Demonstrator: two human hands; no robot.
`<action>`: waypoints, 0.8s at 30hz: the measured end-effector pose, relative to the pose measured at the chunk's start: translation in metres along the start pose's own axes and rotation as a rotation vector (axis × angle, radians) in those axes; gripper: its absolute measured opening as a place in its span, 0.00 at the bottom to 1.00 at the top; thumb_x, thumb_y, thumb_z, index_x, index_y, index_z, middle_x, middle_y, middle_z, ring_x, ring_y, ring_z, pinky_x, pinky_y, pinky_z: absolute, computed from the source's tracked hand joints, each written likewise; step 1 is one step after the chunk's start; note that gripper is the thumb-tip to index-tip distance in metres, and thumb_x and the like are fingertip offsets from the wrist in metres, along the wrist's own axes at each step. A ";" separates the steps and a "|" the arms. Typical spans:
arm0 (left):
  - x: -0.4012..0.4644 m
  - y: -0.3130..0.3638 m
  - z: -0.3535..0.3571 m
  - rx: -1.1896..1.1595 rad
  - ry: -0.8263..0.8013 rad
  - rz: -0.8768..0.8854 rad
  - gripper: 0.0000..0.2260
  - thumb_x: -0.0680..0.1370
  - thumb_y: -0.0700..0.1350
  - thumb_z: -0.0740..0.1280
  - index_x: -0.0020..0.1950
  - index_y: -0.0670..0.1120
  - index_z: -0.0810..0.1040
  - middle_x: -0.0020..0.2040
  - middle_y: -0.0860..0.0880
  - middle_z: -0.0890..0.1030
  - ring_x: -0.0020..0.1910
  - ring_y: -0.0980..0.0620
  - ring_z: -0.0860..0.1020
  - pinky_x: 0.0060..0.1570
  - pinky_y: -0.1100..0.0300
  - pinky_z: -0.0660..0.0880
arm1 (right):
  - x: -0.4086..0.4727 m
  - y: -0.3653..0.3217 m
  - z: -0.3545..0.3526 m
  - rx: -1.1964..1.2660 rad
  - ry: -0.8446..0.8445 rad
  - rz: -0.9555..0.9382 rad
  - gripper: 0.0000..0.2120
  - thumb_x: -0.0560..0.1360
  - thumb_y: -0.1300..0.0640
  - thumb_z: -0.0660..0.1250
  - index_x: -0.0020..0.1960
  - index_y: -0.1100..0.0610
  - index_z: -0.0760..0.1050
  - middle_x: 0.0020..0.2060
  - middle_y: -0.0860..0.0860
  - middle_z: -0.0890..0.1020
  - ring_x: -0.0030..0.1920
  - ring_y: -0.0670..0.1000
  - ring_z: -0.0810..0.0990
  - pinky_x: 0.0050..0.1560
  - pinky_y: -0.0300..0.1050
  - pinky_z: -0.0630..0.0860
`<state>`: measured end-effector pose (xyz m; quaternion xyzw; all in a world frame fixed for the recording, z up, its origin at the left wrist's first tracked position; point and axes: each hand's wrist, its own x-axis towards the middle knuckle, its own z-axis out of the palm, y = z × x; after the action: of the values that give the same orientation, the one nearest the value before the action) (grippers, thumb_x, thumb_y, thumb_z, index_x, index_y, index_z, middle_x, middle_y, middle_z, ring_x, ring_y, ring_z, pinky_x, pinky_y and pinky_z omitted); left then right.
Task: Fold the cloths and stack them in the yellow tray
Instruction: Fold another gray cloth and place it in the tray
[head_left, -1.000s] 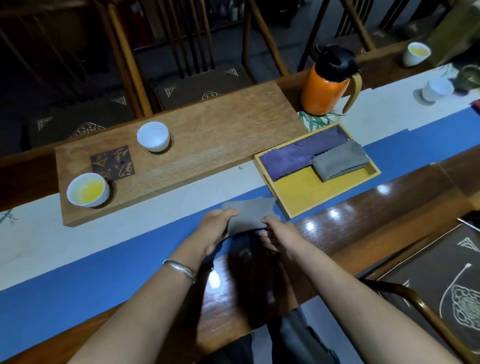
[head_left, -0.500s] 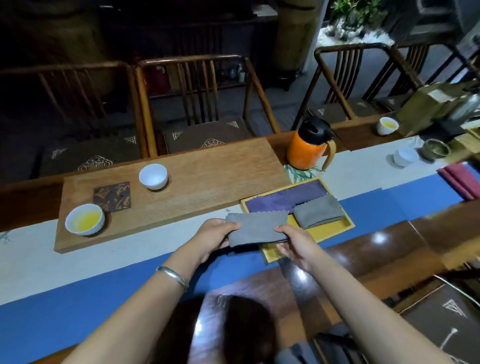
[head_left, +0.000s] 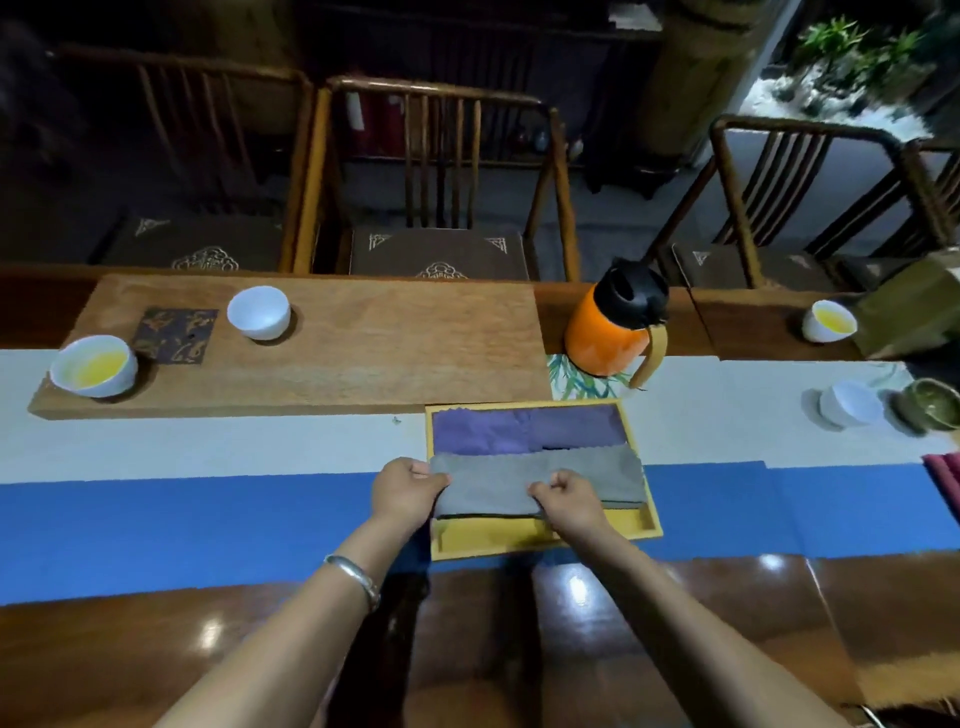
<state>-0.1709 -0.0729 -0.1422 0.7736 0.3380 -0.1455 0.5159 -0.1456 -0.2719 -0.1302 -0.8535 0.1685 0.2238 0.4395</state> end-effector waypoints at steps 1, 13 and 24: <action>-0.001 -0.001 0.004 0.010 0.044 0.000 0.07 0.72 0.46 0.72 0.42 0.43 0.79 0.42 0.47 0.82 0.43 0.48 0.79 0.39 0.60 0.69 | 0.004 0.000 0.000 -0.084 0.005 -0.034 0.15 0.74 0.58 0.66 0.33 0.57 0.64 0.29 0.55 0.68 0.34 0.54 0.68 0.37 0.46 0.64; -0.005 -0.004 0.024 0.256 0.179 0.048 0.12 0.70 0.45 0.68 0.46 0.43 0.67 0.36 0.48 0.75 0.36 0.46 0.74 0.30 0.58 0.64 | 0.020 0.008 -0.006 -0.449 -0.026 -0.171 0.12 0.74 0.49 0.66 0.41 0.58 0.76 0.39 0.55 0.80 0.45 0.57 0.78 0.40 0.44 0.67; -0.010 -0.011 0.023 0.458 0.057 0.448 0.10 0.73 0.49 0.68 0.51 0.47 0.72 0.47 0.49 0.76 0.48 0.49 0.73 0.47 0.53 0.73 | 0.026 0.025 0.005 -0.449 -0.008 -0.289 0.11 0.77 0.51 0.62 0.41 0.55 0.65 0.41 0.61 0.82 0.45 0.63 0.79 0.41 0.49 0.72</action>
<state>-0.1828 -0.0947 -0.1541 0.9285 0.1320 -0.0787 0.3381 -0.1375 -0.2839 -0.1636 -0.9439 -0.0105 0.1938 0.2671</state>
